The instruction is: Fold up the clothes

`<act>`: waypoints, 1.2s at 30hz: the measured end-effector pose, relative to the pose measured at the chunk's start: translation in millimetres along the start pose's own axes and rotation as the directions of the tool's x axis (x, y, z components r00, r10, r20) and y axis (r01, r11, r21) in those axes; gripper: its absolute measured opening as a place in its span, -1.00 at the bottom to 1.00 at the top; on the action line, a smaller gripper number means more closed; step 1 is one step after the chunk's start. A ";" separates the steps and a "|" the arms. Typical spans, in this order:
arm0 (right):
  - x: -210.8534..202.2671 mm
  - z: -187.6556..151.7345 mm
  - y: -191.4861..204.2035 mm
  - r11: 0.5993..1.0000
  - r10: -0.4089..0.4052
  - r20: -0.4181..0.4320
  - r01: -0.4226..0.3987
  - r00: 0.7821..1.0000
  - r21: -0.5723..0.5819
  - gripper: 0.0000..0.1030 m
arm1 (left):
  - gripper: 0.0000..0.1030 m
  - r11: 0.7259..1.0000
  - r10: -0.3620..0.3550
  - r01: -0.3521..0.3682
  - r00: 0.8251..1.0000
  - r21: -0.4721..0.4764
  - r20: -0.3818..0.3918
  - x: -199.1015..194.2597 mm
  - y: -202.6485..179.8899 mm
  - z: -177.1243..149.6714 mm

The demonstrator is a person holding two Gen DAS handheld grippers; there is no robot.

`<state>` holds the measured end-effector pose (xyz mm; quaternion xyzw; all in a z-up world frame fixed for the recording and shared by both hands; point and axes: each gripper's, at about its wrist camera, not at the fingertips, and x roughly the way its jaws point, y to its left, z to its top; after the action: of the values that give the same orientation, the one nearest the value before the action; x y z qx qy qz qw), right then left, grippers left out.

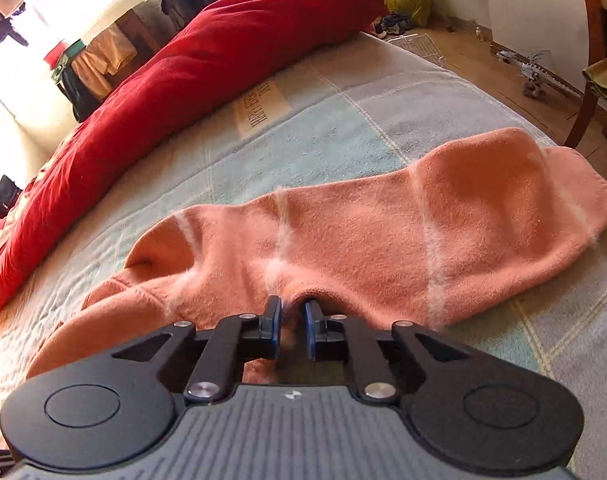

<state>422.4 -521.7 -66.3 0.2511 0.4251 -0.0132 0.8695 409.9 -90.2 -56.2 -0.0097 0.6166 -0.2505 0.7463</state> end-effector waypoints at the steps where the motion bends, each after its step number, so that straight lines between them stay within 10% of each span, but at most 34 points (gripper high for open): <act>1: -5.9 -5.8 -2.3 1.000 0.009 -0.005 -0.009 1.000 0.011 -0.63 | 0.50 1.000 0.000 0.000 1.000 0.001 0.003 -0.4 -0.5 -0.7; 15: -59.3 -125.1 -18.7 0.999 0.020 -0.102 -0.015 0.995 0.052 -0.52 | 0.57 0.997 0.043 -0.044 0.999 0.065 0.009 -1.1 -9.9 -7.2; 26: -50.1 -143.2 12.2 0.994 -0.056 -0.115 0.044 0.992 -0.103 -0.41 | 0.71 0.991 0.084 -0.084 0.996 0.107 0.006 4.0 -20.9 -10.2; 36: -69.5 -121.8 3.8 0.952 -0.200 -0.123 0.164 0.972 -0.258 -0.72 | 0.74 0.983 0.113 -0.114 0.993 0.145 0.016 -4.8 -29.8 -21.1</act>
<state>289.8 -477.1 -75.2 0.1014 0.5080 -0.0221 0.8551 379.0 -108.1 -47.2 0.0789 0.5932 -0.2518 0.7606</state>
